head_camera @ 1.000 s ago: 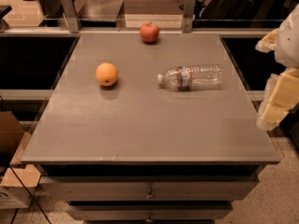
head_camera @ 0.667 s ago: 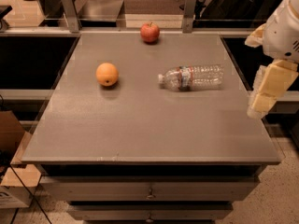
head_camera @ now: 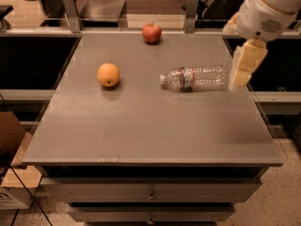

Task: Place water bottle upright

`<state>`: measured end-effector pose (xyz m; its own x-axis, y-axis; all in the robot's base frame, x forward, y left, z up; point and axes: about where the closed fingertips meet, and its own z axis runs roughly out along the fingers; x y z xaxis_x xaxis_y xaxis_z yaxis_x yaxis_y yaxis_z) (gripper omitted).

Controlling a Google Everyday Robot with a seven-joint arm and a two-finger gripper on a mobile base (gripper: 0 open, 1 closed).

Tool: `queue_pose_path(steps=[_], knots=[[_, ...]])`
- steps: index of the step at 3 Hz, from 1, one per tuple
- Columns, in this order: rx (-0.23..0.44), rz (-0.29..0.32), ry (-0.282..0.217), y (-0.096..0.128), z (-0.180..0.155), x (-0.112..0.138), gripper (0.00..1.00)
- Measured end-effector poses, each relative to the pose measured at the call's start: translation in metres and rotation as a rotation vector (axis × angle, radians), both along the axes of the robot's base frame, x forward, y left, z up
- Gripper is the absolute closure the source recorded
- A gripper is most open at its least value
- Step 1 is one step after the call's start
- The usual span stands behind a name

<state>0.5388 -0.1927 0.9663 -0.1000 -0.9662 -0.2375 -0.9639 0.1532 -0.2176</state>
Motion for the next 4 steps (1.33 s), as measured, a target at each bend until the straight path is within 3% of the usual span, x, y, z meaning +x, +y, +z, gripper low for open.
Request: queue_pose_path(steps=[1, 2, 4], knots=[[-0.023, 0.047, -0.004, 0.016, -0.007, 0.038, 0.00], [-0.086, 0.084, -0.014, 0.033, -0.021, 0.066, 0.00], [-0.287, 0.075, -0.009, 0.037, -0.070, 0.097, 0.00]])
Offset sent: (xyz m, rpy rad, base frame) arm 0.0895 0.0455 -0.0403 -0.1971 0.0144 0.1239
